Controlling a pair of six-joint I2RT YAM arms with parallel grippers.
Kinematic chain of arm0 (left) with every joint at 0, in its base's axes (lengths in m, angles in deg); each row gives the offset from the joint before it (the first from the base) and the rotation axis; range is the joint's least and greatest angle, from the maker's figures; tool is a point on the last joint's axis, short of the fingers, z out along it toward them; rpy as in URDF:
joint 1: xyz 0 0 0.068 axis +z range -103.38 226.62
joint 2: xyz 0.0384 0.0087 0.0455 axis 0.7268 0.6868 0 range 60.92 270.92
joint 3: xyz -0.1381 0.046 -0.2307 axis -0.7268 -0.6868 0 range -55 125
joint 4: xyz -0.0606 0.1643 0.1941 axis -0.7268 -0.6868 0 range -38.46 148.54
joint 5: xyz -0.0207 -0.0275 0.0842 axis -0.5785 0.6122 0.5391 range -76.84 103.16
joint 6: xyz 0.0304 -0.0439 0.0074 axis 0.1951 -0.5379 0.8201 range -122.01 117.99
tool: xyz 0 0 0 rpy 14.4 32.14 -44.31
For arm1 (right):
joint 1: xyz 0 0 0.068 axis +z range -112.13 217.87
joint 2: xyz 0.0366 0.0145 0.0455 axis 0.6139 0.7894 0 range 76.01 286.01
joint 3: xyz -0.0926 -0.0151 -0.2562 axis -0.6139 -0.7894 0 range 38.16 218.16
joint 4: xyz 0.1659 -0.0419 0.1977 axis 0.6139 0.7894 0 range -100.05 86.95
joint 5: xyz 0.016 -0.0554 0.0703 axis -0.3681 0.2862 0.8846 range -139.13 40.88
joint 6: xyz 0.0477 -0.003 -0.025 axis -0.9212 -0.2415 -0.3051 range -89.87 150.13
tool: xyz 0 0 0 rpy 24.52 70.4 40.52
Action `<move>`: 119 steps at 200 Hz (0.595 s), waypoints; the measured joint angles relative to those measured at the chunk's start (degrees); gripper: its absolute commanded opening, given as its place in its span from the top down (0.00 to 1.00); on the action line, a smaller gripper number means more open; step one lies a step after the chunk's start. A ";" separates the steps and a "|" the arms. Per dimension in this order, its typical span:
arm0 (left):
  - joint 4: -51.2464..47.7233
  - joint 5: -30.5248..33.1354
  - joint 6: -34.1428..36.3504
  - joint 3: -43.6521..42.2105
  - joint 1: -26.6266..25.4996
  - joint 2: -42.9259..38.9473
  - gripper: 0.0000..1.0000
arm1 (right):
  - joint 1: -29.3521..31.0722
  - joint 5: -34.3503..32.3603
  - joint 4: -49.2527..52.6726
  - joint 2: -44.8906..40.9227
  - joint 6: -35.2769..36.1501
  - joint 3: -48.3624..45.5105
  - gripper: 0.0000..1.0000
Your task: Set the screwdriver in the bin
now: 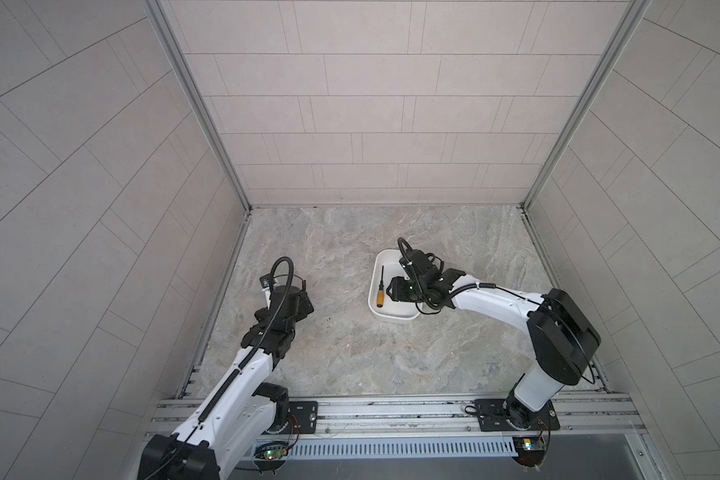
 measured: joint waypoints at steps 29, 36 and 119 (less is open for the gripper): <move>-0.04 0.02 0.00 0.00 0.00 0.02 0.01 | -1.79 -4.79 2.75 -7.69 3.26 -0.55 0.36; -0.13 0.04 0.00 0.00 0.00 0.00 0.01 | -2.75 -5.92 2.93 -9.42 3.87 -1.11 0.35; -0.20 0.24 0.00 0.00 0.00 0.00 0.01 | -13.14 -2.51 3.23 -4.04 7.85 -2.91 0.35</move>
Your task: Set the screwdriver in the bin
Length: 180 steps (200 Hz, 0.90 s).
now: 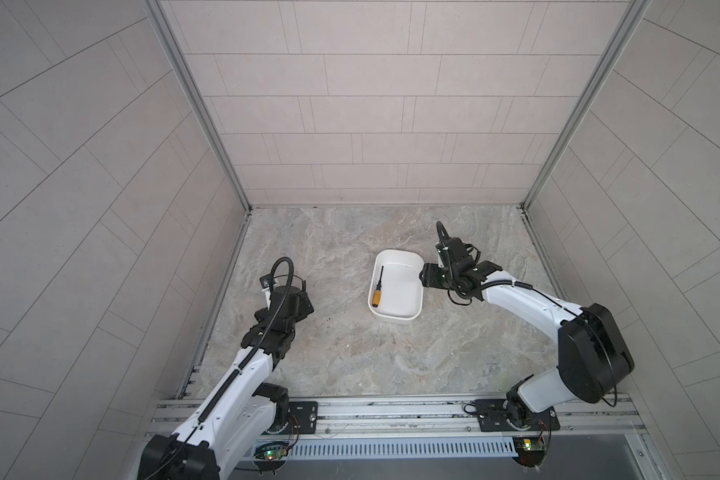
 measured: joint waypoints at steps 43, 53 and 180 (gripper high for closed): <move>-0.17 0.35 -0.02 0.00 0.00 -0.15 0.01 | -1.16 7.67 -1.60 10.25 -1.14 7.06 0.38; -0.24 0.48 -0.02 0.00 0.00 -0.17 0.01 | -1.29 8.98 -2.38 11.80 -1.86 8.31 0.38; -0.39 0.83 -0.02 0.00 0.00 -0.33 0.01 | -5.86 -25.18 6.21 -5.68 10.10 9.70 0.01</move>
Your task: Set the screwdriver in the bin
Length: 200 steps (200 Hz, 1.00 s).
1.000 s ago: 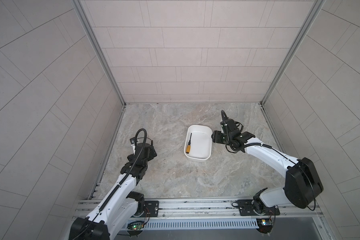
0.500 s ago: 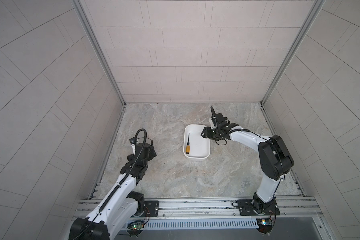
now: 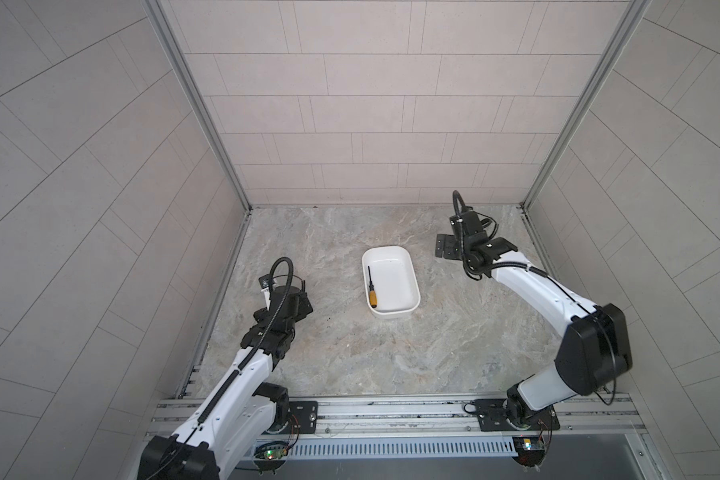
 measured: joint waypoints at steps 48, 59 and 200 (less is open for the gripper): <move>0.00 -0.02 0.00 0.00 0.00 0.00 0.01 | -1.29 -21.03 -22.51 -14.01 11.80 -26.25 0.00; 0.00 -0.02 0.00 0.00 0.00 0.00 0.01 | -1.44 -21.73 -29.05 -14.08 15.08 -33.55 0.00; 0.42 -0.63 -0.11 0.04 0.00 2.84 0.01 | -6.75 -8.20 -91.10 5.90 33.42 -56.15 0.00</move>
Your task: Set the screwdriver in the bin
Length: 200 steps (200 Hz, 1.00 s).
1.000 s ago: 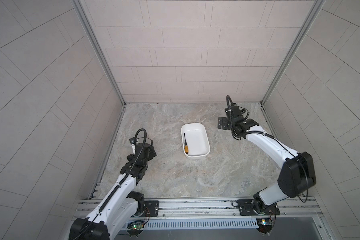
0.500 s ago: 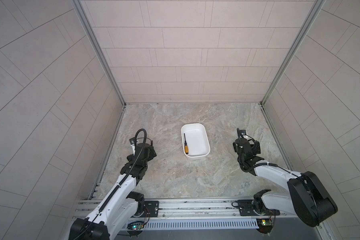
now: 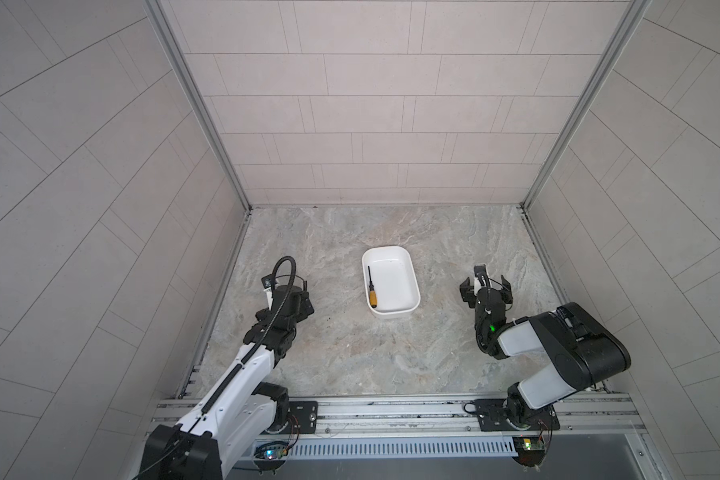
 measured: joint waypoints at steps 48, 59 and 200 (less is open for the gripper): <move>-0.44 0.26 -0.81 0.11 0.42 0.74 0.00 | -3.91 5.11 -3.98 2.62 -2.64 0.35 0.01; -0.44 0.11 -0.96 0.13 0.42 1.03 0.00 | -3.91 5.66 -3.93 2.78 -2.89 0.63 0.01; 20.35 9.18 15.02 16.13 0.42 22.23 0.00 | -4.24 7.39 -2.58 2.78 -3.48 2.10 0.01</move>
